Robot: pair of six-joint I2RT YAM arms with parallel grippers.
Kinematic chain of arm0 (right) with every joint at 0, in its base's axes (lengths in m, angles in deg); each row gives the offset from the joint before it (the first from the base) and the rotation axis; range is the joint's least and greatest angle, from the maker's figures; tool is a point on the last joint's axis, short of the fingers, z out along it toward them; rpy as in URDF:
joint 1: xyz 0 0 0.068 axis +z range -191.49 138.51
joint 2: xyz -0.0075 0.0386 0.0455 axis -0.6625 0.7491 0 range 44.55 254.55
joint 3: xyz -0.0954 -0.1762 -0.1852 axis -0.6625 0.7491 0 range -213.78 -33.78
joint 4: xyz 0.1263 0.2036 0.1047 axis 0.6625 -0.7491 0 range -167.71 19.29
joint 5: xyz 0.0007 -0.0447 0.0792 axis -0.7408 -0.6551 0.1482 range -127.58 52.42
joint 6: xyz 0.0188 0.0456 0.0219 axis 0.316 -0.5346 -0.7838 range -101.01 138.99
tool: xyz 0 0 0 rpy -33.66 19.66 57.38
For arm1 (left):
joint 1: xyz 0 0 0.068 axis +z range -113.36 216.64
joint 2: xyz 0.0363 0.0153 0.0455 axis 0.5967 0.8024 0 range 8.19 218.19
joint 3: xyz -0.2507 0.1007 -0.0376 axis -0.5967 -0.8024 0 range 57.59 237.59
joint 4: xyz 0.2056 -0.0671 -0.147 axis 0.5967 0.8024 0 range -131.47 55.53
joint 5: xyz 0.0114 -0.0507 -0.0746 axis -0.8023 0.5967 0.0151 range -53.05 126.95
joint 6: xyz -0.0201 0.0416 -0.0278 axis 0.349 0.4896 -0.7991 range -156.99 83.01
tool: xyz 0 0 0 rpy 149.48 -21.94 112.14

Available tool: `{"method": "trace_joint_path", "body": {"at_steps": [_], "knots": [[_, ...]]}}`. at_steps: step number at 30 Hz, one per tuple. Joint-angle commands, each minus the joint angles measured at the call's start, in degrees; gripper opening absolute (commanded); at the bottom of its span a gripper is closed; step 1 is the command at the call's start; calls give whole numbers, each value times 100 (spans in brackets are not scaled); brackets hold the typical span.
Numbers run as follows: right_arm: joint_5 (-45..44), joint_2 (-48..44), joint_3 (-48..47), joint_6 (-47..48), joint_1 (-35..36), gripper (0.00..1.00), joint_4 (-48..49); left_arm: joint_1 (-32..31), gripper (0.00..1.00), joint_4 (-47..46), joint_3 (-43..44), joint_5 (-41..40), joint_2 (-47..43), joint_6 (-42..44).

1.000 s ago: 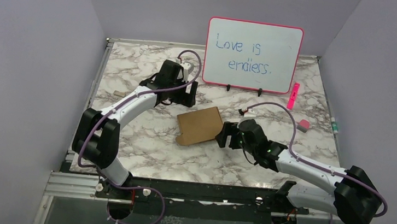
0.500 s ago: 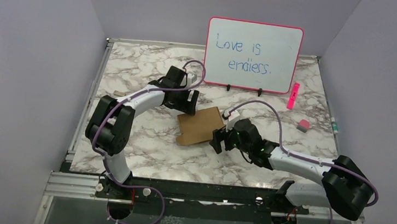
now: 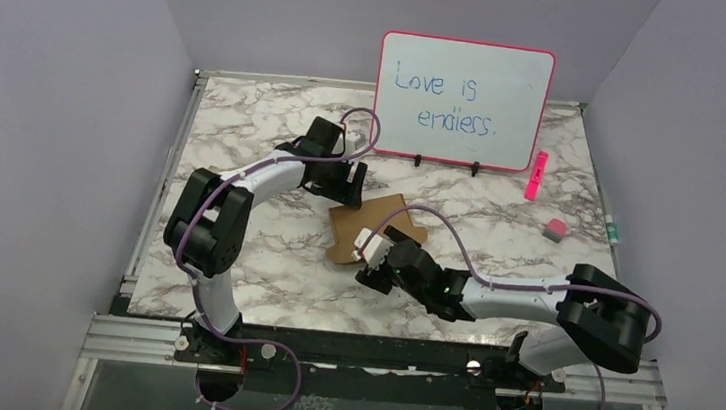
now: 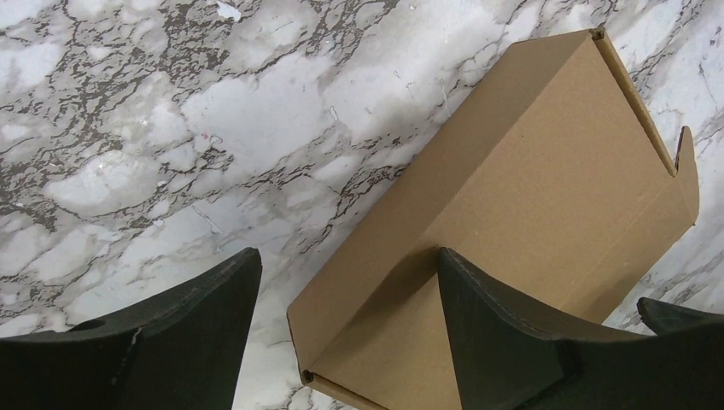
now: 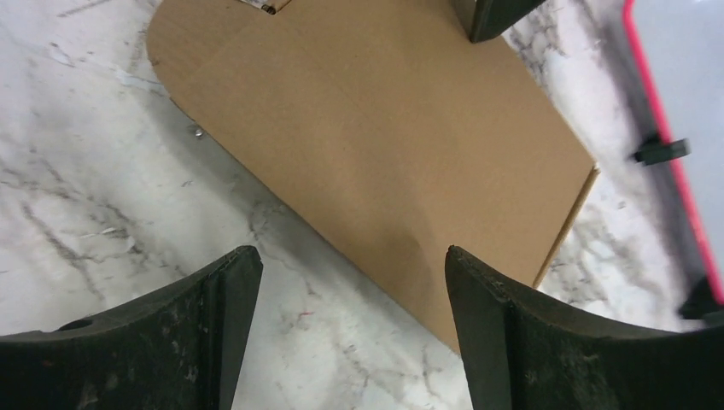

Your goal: Fold the paper box

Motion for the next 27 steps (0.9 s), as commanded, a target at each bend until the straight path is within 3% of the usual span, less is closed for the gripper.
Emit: {"method": "trace_joint_path", "body": {"at_steps": [1,10,14,19,27], "knots": [[-1079,434,-211,1334,236,83,610,95,75,228,-21,-58,293,201],[-1848,1251,-115,2520,467,72,1915,122,74,267,13,105,462,190],[-1864,1392,-221,2617,480,66,1940,127,74,280,5,192,479,175],[-1893,1423,-266,2508,507,49,1775,135,74,318,31,207,522,155],[-1803,1268,-607,1899,618,18,640,194,74,394,109,312,427,96]]}}
